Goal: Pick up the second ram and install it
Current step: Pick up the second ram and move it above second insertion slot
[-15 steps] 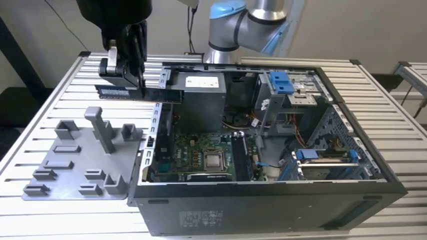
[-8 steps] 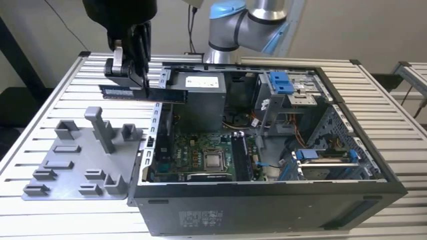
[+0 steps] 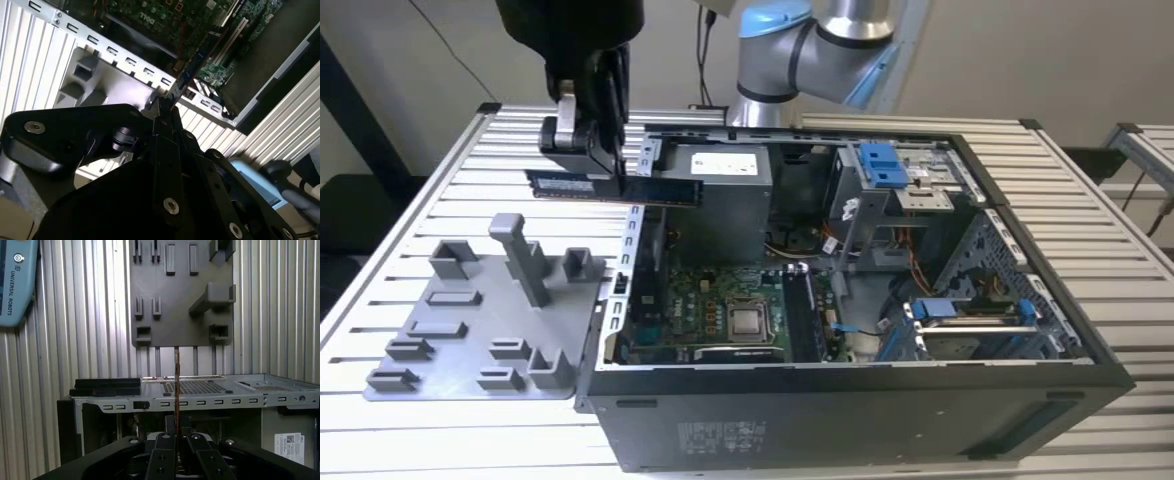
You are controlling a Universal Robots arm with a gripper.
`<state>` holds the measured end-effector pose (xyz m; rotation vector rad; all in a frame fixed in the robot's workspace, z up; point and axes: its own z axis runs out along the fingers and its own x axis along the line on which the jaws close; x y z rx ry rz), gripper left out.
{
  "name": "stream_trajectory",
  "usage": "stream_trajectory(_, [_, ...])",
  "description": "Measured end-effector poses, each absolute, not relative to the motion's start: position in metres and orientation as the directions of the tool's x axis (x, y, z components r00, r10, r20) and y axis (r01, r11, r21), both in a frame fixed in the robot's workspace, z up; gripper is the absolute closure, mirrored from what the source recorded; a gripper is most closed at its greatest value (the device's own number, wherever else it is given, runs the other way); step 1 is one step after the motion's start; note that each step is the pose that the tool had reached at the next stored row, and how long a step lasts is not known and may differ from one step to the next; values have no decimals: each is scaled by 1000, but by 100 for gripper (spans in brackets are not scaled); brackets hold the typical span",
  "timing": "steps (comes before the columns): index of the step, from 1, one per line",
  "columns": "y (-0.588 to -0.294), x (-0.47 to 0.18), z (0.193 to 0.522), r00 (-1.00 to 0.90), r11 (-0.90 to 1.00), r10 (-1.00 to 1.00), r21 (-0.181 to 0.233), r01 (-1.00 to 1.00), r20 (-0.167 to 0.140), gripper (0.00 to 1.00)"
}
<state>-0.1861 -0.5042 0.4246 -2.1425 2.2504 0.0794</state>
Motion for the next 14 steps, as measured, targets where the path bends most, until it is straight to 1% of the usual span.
stream_trajectory(14, [-504,-165,425,-49,49,-997,14,-999,-59,85])
